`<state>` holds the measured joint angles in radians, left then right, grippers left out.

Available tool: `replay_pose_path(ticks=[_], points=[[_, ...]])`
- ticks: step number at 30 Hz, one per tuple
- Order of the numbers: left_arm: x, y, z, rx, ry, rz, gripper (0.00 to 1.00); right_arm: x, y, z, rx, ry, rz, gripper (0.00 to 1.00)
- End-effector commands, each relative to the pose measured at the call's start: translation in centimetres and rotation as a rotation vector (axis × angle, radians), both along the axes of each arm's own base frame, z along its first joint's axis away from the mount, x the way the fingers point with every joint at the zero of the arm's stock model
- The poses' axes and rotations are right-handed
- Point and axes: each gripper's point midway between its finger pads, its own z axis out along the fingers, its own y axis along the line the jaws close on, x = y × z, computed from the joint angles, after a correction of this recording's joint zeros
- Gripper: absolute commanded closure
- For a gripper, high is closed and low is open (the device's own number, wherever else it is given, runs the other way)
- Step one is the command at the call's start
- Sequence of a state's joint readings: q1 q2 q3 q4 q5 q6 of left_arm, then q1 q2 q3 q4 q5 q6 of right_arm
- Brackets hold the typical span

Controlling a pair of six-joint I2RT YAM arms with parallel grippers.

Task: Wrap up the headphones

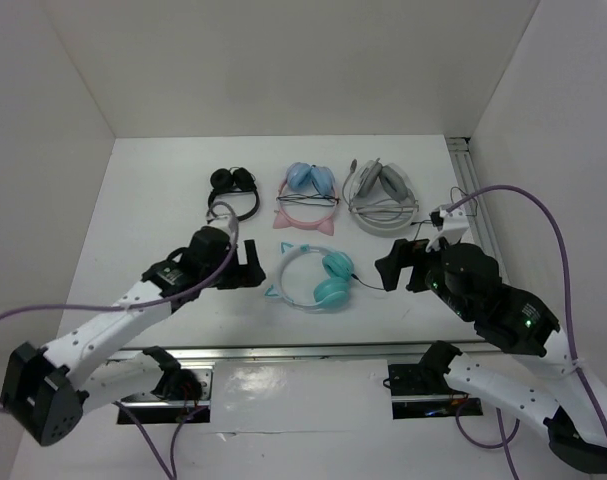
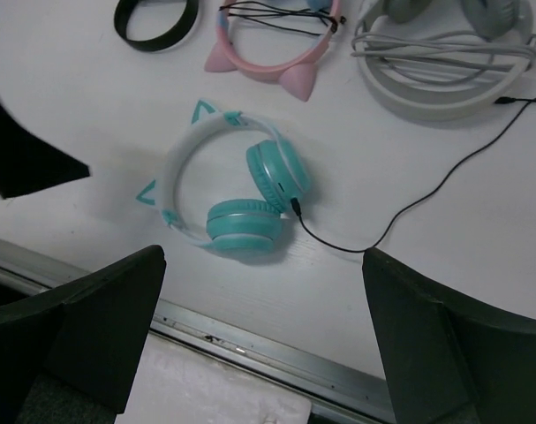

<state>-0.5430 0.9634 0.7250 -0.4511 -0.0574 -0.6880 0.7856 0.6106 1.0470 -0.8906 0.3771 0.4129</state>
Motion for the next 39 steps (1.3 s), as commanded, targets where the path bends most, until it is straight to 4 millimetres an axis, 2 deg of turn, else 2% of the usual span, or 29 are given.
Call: replay_pose_path(ticks=[1,3,4,6,7,9,10,11,19,20,21,22,32,33,35,36,39], points=[[3.3,-4.1,0.5,-0.026,-0.116,-0.042,0.00,0.8,2.7,1.8,0.079,-0.056,0.088,0.00],[3.6,-5.6,-0.8,0.012,-0.094,-0.084,0.00,0.8,2.9,2.0,0.088,-0.062,0.097,0.00],[4.3,-6.4,-2.1,0.045,-0.063,-0.086,0.00,0.7,3.2,1.6,0.086,-0.051,0.109,0.00],[5.3,-6.4,-3.4,0.106,-0.050,-0.071,0.00,0.6,3.3,1.6,0.089,-0.049,0.118,0.00],[5.7,-6.1,-4.9,0.152,-0.026,-0.052,0.00,0.3,3.4,1.8,0.100,-0.053,0.132,0.00],[6.3,-6.7,-5.5,0.166,-0.038,-0.061,0.01,-0.1,3.7,1.9,0.117,-0.058,0.155,0.00],[7.1,-7.4,-5.1,0.149,-0.060,-0.059,0.01,-0.4,4.0,2.6,0.138,-0.078,0.189,0.00],[7.4,-7.3,-6.2,0.181,-0.042,-0.063,0.01,-0.7,4.2,2.7,0.151,-0.085,0.204,0.00],[9.1,-7.3,-8.5,0.266,-0.013,-0.064,0.07,-0.8,4.5,2.6,0.135,-0.080,0.230,0.00],[8.9,-7.3,-9.3,0.277,0.004,-0.079,0.10,-0.8,4.5,2.6,0.135,-0.080,0.230,0.00],[8.9,-7.1,-9.7,0.278,0.018,-0.078,0.20,-0.9,4.4,2.8,0.140,-0.087,0.230,0.00],[8.9,-7.1,-10.1,0.283,0.025,-0.079,0.24,-0.9,4.4,2.8,0.140,-0.087,0.230,0.00],[8.5,-7.3,-11.8,0.294,0.063,-0.107,0.26,-1.5,3.0,4.7,0.161,-0.131,0.199,0.00],[8.0,-7.7,-12.2,0.295,0.073,-0.124,0.38,-1.5,3.0,4.7,0.161,-0.131,0.199,0.00],[8.1,-8.1,-12.1,0.299,0.066,-0.129,0.45,-1.4,2.8,5.1,0.164,-0.140,0.191,0.00],[7.5,-8.4,-12.3,0.308,0.074,-0.147,0.51,-1.5,2.7,5.3,0.165,-0.141,0.191,0.00],[6.8,-8.6,-12.4,0.338,0.074,-0.159,0.55,-1.5,2.5,5.7,0.169,-0.151,0.182,0.00]])
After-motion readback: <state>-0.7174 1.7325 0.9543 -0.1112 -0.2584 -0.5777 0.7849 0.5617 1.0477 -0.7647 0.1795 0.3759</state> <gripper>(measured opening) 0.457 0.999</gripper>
